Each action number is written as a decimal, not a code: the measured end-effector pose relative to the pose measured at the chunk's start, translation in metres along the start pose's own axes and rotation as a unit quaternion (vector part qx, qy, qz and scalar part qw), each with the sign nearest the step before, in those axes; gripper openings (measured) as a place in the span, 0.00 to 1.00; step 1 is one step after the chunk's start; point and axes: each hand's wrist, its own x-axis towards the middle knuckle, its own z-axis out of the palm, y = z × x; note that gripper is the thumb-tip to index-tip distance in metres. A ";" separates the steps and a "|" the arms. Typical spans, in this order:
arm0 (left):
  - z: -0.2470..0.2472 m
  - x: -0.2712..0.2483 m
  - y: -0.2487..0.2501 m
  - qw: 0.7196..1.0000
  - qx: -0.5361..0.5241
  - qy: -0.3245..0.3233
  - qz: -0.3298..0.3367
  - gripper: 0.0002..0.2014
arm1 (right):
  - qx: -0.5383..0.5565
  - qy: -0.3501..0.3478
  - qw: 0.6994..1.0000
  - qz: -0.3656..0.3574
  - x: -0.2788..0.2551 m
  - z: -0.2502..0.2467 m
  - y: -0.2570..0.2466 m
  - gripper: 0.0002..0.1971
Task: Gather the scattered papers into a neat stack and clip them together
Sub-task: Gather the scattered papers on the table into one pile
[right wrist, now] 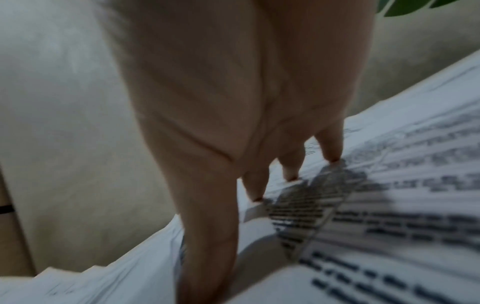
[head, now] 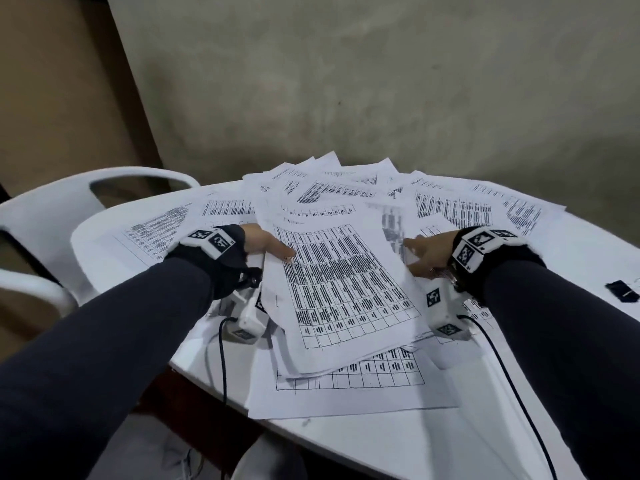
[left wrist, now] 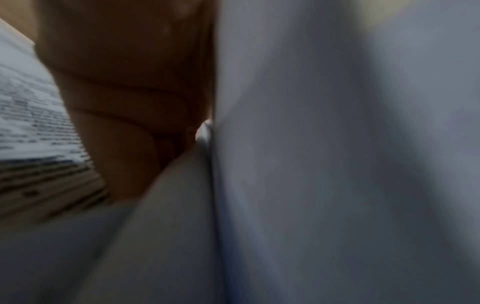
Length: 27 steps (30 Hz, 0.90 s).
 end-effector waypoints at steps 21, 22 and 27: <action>0.004 -0.039 0.015 0.988 -0.078 0.105 0.085 0.27 | 0.498 0.063 0.865 0.022 -0.011 0.006 -0.005 0.22; -0.004 -0.034 0.005 0.988 -0.065 0.120 0.077 0.29 | 0.442 0.107 0.890 0.047 -0.011 0.006 0.007 0.22; -0.009 -0.050 -0.010 0.998 -0.004 0.066 -0.015 0.23 | 0.111 0.031 0.985 0.128 -0.013 0.009 0.033 0.53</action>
